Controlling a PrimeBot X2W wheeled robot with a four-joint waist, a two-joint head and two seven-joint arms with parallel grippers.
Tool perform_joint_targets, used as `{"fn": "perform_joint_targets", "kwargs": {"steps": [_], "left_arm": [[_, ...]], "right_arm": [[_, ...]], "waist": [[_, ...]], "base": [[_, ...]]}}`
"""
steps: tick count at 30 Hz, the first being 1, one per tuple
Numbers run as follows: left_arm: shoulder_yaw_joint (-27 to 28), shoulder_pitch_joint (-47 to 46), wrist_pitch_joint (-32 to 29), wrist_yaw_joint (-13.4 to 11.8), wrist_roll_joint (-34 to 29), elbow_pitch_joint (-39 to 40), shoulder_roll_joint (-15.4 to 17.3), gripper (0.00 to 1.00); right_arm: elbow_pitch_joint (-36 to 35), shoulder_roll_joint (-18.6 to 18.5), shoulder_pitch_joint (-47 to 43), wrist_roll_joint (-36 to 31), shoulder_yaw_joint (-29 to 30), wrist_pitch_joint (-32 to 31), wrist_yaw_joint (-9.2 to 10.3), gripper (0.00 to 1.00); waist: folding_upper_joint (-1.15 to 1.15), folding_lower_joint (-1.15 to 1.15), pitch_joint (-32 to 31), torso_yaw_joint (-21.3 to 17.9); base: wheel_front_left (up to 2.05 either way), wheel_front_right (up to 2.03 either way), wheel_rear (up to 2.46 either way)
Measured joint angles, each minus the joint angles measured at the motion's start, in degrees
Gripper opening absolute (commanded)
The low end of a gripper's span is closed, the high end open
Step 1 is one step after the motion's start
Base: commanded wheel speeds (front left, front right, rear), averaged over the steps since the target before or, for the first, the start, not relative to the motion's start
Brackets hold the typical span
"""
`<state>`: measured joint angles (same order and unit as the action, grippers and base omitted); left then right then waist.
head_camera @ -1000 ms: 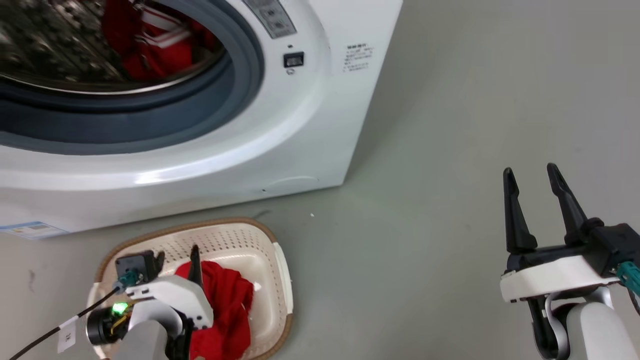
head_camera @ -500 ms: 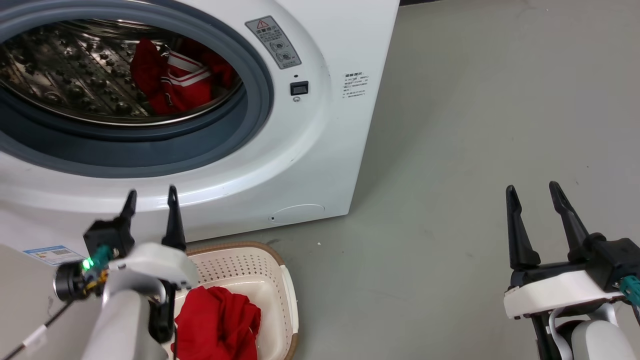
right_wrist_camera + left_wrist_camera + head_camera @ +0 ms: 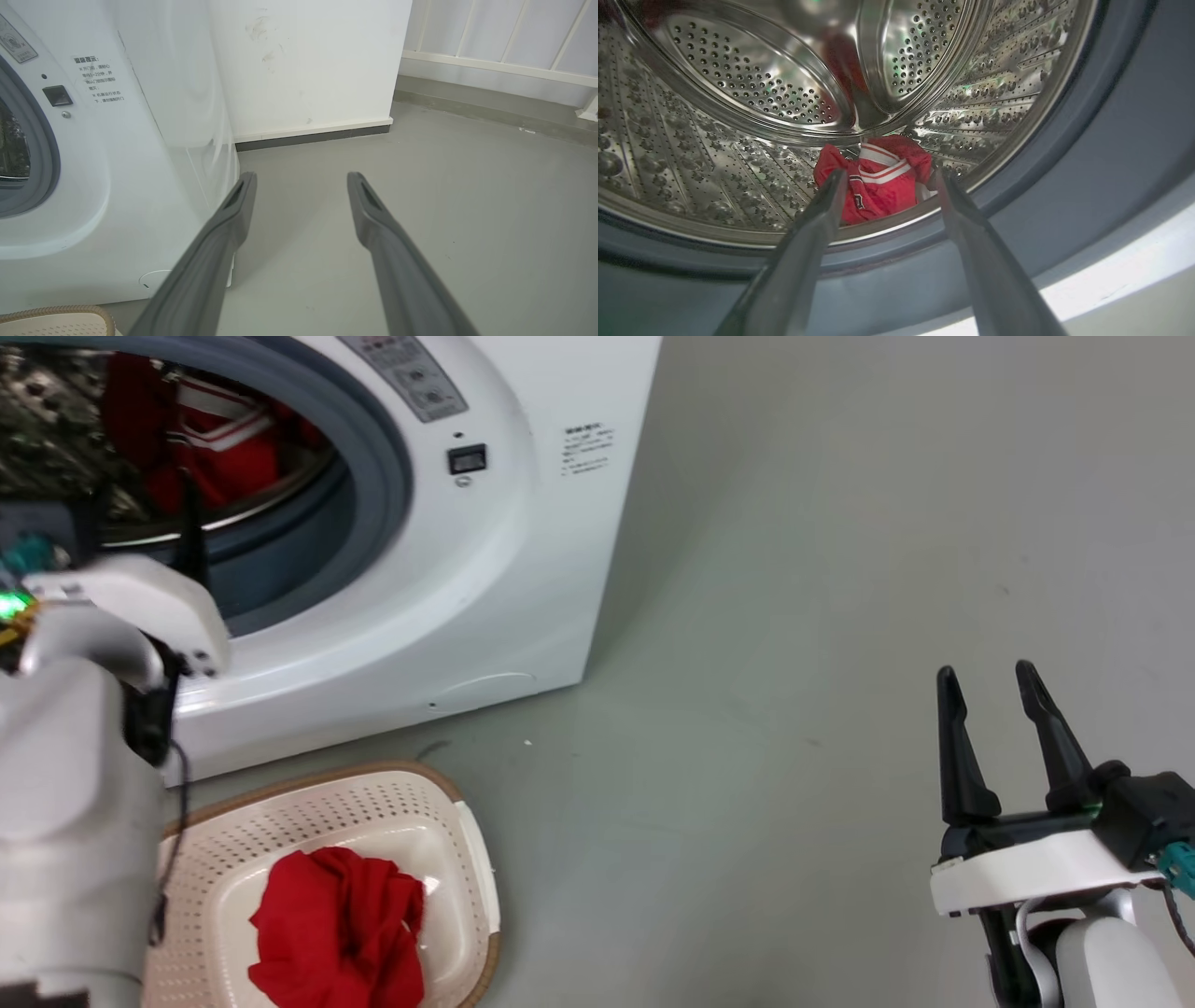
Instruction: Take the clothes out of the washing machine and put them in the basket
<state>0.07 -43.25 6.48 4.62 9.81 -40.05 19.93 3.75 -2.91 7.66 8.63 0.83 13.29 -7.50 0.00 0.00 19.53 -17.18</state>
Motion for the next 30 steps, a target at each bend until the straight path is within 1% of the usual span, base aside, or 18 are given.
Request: {"fn": "perform_joint_targets", "kwargs": {"steps": [7,13,22,28,30], "left_arm": [[-1.2,-11.3,-7.3,1.4,-0.5,-7.9,5.6,1.0],[-2.5,-20.1,-14.0,2.0,-1.0,-12.3,10.9,1.0],[-5.2,-30.4,-24.4,2.7,-1.1,-14.5,17.6,1.0],[-7.1,-33.8,-31.2,2.8,-1.1,-13.9,20.8,1.0],[-7.8,-34.8,-33.2,2.8,-1.0,-13.1,21.1,1.0]], "right_arm": [[2.4,0.0,2.2,2.7,-1.8,1.3,0.0,1.0],[3.4,0.0,3.4,5.0,-3.7,1.6,0.0,1.0],[1.7,0.0,4.0,7.6,-5.8,1.8,0.0,1.0],[0.5,0.0,3.9,8.7,-6.8,1.8,0.0,1.0],[0.1,0.0,3.6,9.0,-6.7,1.8,0.0,1.0]], "waist": [[0.0,0.0,4.3,-3.6],[0.0,0.0,8.8,-6.9],[0.0,0.01,15.1,-12.1],[0.0,0.01,18.5,-14.6],[0.0,0.01,19.6,-15.0]], "base": [[0.0,0.0,0.0],[0.0,0.0,0.0],[0.0,0.0,0.0],[0.0,0.0,0.0],[0.0,0.0,0.0]]}}
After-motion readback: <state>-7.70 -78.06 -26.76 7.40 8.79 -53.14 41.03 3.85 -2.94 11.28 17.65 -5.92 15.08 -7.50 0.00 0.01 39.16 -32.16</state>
